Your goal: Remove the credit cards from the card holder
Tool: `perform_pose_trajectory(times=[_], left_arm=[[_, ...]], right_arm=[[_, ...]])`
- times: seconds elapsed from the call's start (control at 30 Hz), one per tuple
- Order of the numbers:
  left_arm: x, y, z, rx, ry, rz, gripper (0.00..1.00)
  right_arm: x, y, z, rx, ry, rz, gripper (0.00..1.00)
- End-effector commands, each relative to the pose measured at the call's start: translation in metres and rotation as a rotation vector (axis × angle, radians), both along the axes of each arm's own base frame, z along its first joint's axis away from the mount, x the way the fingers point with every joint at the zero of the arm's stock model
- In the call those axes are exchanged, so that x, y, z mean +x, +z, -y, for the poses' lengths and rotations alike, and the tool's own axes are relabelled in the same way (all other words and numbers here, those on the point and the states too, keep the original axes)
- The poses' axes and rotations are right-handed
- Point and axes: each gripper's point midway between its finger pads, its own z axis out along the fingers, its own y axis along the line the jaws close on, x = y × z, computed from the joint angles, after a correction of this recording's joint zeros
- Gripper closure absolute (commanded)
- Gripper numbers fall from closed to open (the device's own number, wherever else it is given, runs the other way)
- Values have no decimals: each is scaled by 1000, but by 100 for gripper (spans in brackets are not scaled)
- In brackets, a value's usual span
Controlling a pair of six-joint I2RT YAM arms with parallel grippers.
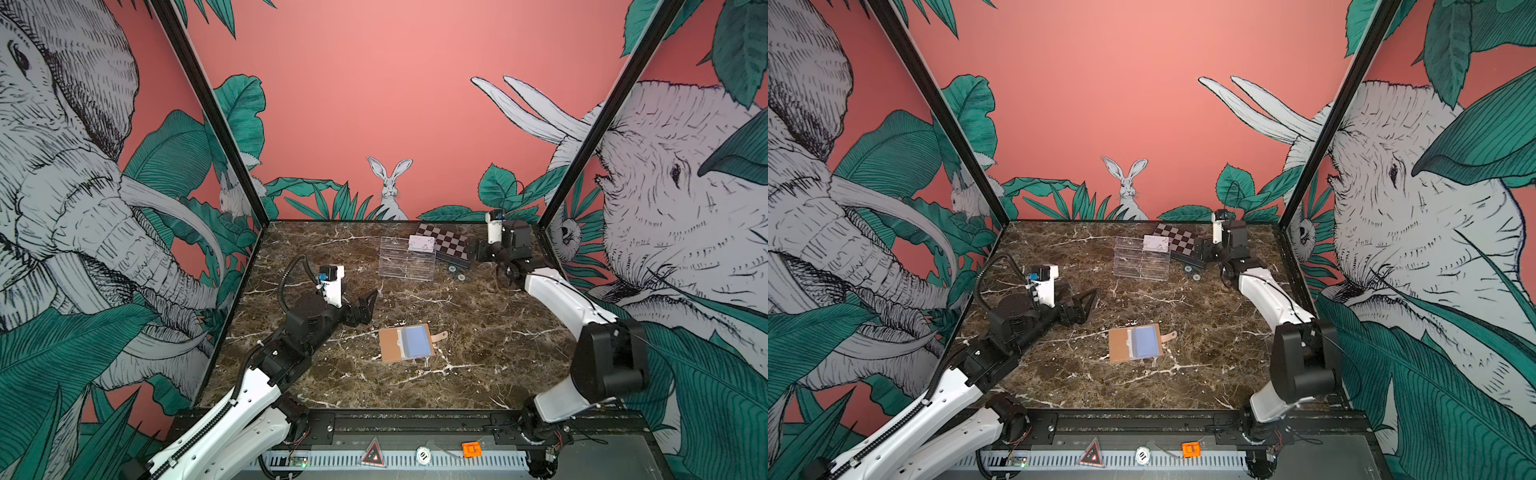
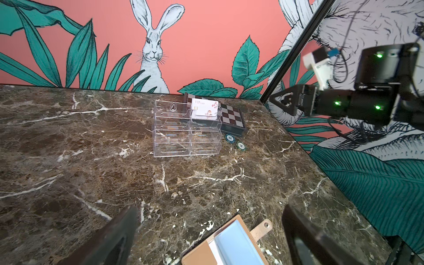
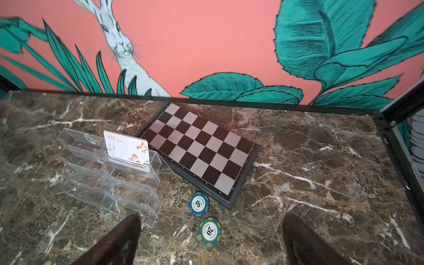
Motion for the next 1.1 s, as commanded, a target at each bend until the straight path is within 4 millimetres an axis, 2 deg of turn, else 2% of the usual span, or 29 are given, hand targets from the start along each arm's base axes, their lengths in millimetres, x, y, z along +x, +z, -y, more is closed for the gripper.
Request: perform_pose_trajectory(times=[0.0, 0.17, 0.23, 0.43, 0.57, 0.63, 0.77, 0.87, 0.93, 1.07], left_arm=[[2, 0, -14, 43, 60, 3, 1], [6, -15, -34, 116, 161, -25, 1], [11, -26, -43, 161, 213, -44, 1], [39, -63, -79, 209, 364, -160, 1], [52, -60, -100, 283, 452, -70, 1], [56, -59, -117, 325, 512, -41, 1], [60, -64, -156, 359, 623, -45, 1], [65, -71, -171, 428, 670, 38, 1], [65, -83, -179, 469, 690, 20, 1], [68, -101, -193, 523, 751, 22, 1]], right_arm=[[-16, 17, 14, 18, -31, 107, 2], [-55, 4, 35, 2, -81, 112, 2], [-69, -6, 44, -17, -110, 92, 2], [-101, -37, 70, -26, -204, 71, 2], [-116, -64, 89, -44, -269, 39, 2], [-122, -76, 101, -68, -308, 44, 2], [-126, -89, 114, -104, -333, 81, 2], [-123, -97, 118, -134, -338, 102, 2], [-120, -103, 124, -146, -364, 119, 2], [-107, -100, 125, -167, -351, 153, 2]])
